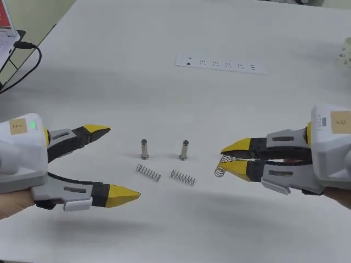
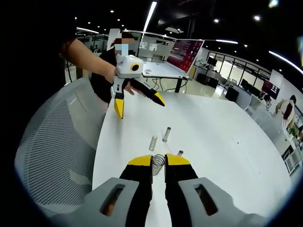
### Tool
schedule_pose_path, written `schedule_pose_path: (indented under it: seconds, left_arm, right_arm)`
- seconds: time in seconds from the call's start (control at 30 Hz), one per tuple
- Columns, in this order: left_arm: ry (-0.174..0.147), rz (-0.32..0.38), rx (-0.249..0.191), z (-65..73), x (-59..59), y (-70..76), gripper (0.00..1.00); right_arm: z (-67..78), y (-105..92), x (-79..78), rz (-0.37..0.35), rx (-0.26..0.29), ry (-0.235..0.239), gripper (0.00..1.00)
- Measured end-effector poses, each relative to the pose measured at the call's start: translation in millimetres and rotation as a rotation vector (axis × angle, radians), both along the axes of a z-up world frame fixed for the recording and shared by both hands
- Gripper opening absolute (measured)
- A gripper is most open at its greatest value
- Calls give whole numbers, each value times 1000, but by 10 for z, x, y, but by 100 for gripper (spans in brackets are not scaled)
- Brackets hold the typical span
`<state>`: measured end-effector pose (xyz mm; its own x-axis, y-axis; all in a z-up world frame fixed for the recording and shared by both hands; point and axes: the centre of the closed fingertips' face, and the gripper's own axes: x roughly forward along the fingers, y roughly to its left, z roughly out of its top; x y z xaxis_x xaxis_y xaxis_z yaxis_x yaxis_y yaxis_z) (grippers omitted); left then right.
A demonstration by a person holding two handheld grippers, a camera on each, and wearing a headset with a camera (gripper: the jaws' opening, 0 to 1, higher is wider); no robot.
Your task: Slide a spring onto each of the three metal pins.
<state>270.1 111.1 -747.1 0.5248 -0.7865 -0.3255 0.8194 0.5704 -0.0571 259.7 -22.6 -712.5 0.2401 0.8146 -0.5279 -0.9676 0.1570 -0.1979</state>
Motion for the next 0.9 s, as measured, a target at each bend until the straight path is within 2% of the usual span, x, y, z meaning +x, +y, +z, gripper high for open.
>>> schedule_pose_path:
  seconds: [0.13, 0.27, 0.4, 0.47, 0.63, 0.9]
  left_arm:
    - [10, -42, 21, -54, -46, -42, 88]
    - [19, -53, 41, -108, -70, -44, 88]
    - [24, -41, 27, -111, -76, -34, 89]
    - [47, -39, 31, -141, -93, -27, 93]
    - [39, -4, 5, -110, -55, 3, 98]
    - [55, 1, 12, -132, -72, 15, 98]
  right_arm:
    - [-17, -35, 11, -7, -8, 2, 6]
    - [-40, -117, 72, -30, -11, 1, 6]
    - [-46, -195, 133, -54, -13, 3, 6]
    - [-42, -226, 158, -65, -15, -1, 6]
    - [-34, -281, 196, -82, -19, -4, 6]
    - [-13, -375, 286, -110, -22, -16, 6]
